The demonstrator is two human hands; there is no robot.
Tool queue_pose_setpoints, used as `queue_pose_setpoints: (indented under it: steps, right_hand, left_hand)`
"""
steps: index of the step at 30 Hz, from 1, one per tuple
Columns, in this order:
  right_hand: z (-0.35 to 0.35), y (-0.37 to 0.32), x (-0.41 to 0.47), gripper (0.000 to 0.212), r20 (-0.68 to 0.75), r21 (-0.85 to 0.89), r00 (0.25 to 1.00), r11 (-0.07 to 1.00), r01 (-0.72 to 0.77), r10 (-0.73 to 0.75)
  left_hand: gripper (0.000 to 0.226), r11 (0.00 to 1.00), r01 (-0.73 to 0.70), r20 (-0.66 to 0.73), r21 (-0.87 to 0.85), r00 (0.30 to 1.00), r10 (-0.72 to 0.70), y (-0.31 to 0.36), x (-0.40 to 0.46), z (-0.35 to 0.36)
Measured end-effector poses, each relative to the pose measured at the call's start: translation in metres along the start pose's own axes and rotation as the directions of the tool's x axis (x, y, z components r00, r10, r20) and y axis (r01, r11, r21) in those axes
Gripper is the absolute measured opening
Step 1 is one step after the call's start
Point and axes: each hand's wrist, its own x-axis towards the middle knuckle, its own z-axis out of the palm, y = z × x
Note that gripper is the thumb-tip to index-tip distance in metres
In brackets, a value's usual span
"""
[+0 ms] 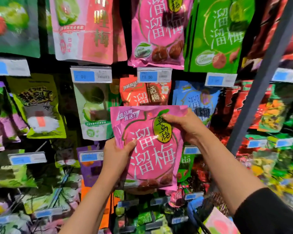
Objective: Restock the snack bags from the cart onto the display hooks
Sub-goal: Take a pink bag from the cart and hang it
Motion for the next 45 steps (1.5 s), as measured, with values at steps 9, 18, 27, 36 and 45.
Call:
queue_pose_setpoints:
  steps: [9, 18, 27, 36, 45]
  right_hand:
    - [-0.005, -0.098, -0.005, 0.016, -0.227, -0.275, 0.924, 0.93, 0.242, -0.308]
    - [-0.007, -0.208, 0.026, 0.022, -0.246, -0.275, 0.804, 0.835, 0.477, -0.541]
    - [-0.005, -0.279, 0.109, 0.029, -0.303, -0.225, 0.786, 0.842, 0.49, -0.539]
    - [0.002, -0.287, 0.166, 0.02, -0.352, 0.007, 0.828, 0.883, 0.47, -0.438]
    - [-0.005, -0.287, 0.184, 0.04, -0.379, -0.132, 0.815, 0.897, 0.422, -0.439]
  left_hand:
    - [0.009, 0.963, -0.264, 0.147, -0.049, 0.952, 0.269, 0.069, 0.021, 0.03]
    - [0.048, 0.863, -0.498, 0.182, -0.084, 0.844, 0.505, 0.178, 0.079, 0.036]
    - [0.072, 0.02, -0.758, 0.408, 0.652, 0.373, 0.833, 0.299, 0.163, 0.05]
    - [0.07, -0.443, -0.545, 0.695, 0.712, 0.454, 0.558, 0.337, 0.214, 0.082]
    - [0.06, -0.432, -0.567, 0.686, 0.701, 0.371, 0.626, 0.327, 0.219, 0.075]
